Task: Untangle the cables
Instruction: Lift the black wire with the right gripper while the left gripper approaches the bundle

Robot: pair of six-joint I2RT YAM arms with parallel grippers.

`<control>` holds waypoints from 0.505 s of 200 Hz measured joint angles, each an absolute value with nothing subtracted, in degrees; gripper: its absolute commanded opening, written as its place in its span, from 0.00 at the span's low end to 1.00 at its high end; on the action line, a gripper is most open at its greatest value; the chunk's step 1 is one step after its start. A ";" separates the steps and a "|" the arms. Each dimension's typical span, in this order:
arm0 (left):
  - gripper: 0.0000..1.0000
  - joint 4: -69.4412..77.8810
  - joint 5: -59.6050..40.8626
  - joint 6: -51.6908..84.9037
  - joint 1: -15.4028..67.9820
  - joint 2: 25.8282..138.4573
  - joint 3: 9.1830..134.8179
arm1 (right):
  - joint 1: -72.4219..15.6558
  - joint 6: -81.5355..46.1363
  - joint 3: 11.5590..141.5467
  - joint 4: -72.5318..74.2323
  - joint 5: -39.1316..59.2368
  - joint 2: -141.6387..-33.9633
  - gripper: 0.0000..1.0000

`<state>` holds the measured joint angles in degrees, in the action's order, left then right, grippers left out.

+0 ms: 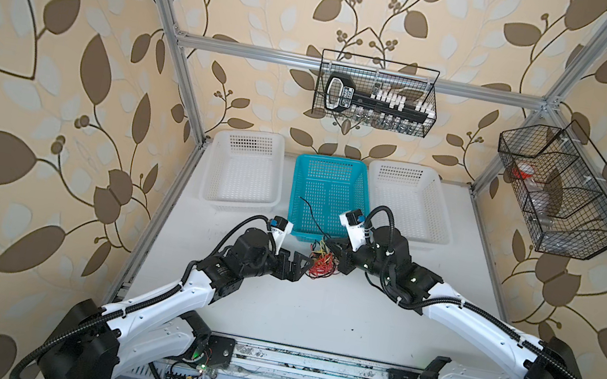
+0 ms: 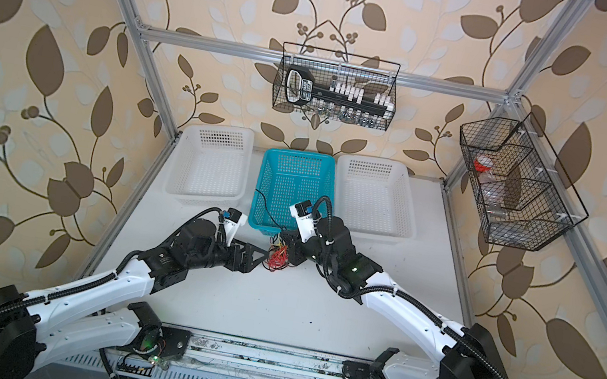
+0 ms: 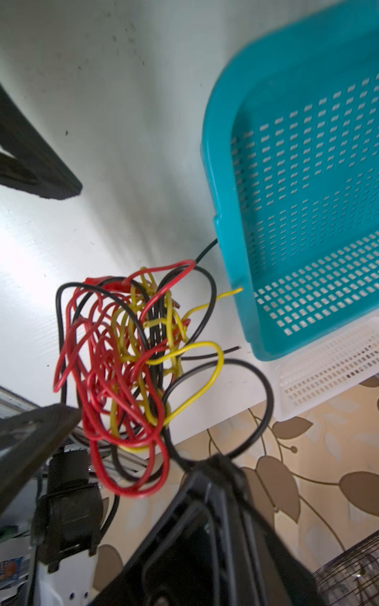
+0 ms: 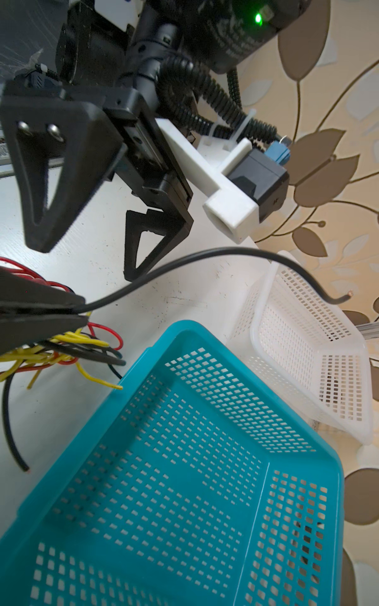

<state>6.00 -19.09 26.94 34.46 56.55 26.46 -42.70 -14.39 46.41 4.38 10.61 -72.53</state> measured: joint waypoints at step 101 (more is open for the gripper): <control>0.75 9.96 -19.27 20.51 39.97 63.20 31.00 | -42.19 -17.47 44.23 3.75 10.90 -72.53 0.00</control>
